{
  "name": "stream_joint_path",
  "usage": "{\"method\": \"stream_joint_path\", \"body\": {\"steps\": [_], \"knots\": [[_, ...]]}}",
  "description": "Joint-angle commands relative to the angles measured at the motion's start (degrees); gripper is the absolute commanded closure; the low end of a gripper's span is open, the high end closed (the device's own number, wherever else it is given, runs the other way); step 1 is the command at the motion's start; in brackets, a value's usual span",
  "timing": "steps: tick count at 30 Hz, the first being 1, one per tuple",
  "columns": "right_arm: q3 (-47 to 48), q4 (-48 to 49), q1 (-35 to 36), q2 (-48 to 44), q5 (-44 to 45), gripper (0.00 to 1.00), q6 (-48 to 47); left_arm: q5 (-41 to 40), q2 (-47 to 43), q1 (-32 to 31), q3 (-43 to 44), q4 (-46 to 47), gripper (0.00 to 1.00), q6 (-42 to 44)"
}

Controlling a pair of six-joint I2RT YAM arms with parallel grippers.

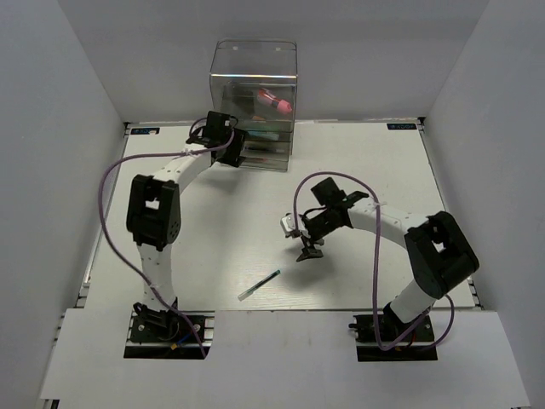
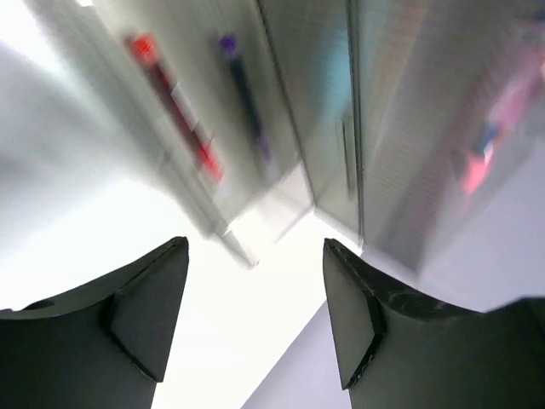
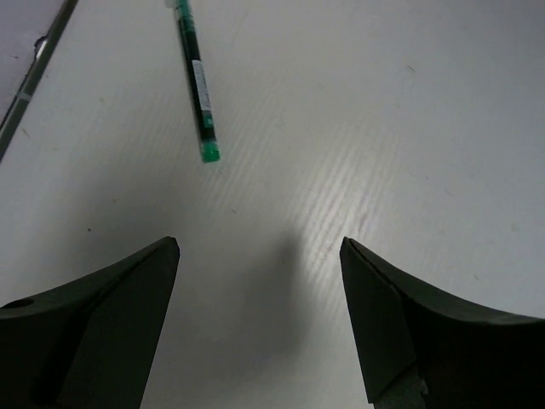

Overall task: Sort the stationery into containers
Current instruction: Pick up the pen from the corner of the board.

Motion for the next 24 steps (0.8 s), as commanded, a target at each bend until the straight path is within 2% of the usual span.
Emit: {"method": "stream_joint_path", "body": {"steps": [1,4,6,8,11,17,20,21,23,24], "knots": [[1.77,-1.63,3.96,1.61,0.39,0.18,-1.48,-3.56,-13.4,-0.3,-6.29,-1.6,0.26,8.6],[1.86,0.74,6.42,3.55,1.88,0.2,1.42,-4.8,-22.71,0.31,-18.67,0.15,0.26,12.12],[1.77,2.67,8.8,4.86,4.08,0.2,2.39,-7.35,-29.55,0.31,-27.44,1.38,0.22,15.1],[2.29,3.81,10.99,6.44,5.92,0.21,4.15,-8.93,-33.35,0.31,-32.48,2.27,0.18,16.87],[2.65,5.48,13.45,8.2,7.68,0.24,6.26,-8.94,-39.95,0.31,-43.36,4.28,0.12,19.86],[2.39,10.41,17.24,11.02,12.17,0.32,11.09,-6.92,-51.62,0.31,-54.81,7.19,0.07,21.97],[2.56,11.55,18.74,11.9,13.84,0.47,11.98,-10.25,-55.77,0.31,-57.28,5.09,0.02,23.21],[2.04,11.9,19.26,11.9,14.89,0.59,11.98,-12.26,-57.09,0.31,-57.29,4.3,0.0,23.21],[1.68,12.34,19.44,11.72,15.86,0.73,11.89,-13.76,-60.78,0.31,-58.95,2.89,0.0,23.73],[0.72,12.35,19.62,11.03,16.56,0.86,11.89,-14.38,-61.92,0.31,-59.48,2.88,0.0,23.73]]}}
